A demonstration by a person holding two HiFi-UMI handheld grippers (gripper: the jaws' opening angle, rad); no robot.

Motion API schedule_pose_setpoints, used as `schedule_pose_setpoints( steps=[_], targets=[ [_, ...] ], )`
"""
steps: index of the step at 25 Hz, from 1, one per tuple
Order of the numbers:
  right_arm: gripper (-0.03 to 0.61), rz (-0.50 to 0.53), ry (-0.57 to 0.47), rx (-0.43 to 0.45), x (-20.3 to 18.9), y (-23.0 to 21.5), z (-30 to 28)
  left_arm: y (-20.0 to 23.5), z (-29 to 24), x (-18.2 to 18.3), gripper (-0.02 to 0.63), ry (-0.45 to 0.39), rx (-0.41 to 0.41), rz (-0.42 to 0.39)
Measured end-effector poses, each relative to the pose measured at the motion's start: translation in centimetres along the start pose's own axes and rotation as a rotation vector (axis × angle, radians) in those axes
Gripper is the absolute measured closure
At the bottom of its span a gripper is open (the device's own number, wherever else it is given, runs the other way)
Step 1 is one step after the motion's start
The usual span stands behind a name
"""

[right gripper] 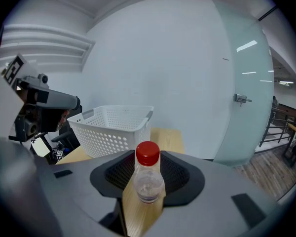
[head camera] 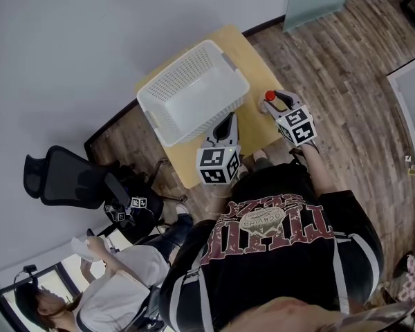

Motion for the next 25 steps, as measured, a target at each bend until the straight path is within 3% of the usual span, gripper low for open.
schedule_pose_setpoints(
  steps=[10, 25],
  targets=[
    [0.42, -0.001, -0.026, -0.04, 1.3, -0.5, 1.3, -0.4, 0.2, -0.2, 0.581, 0.0, -0.009, -0.007],
    [0.42, 0.025, -0.113, 0.012, 6.0, 0.8, 2.5, 0.4, 0.8, 0.6, 0.581, -0.025, 0.016, 0.0]
  ],
)
Point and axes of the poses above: the fingertips, and each gripper's own axes: z backward along the fingers, y to its left, x out of its top, the point moved 7 cm from there along z, backward along the fingers, and after that the axes turned 5 degrees about z, right-handed, at the moved point
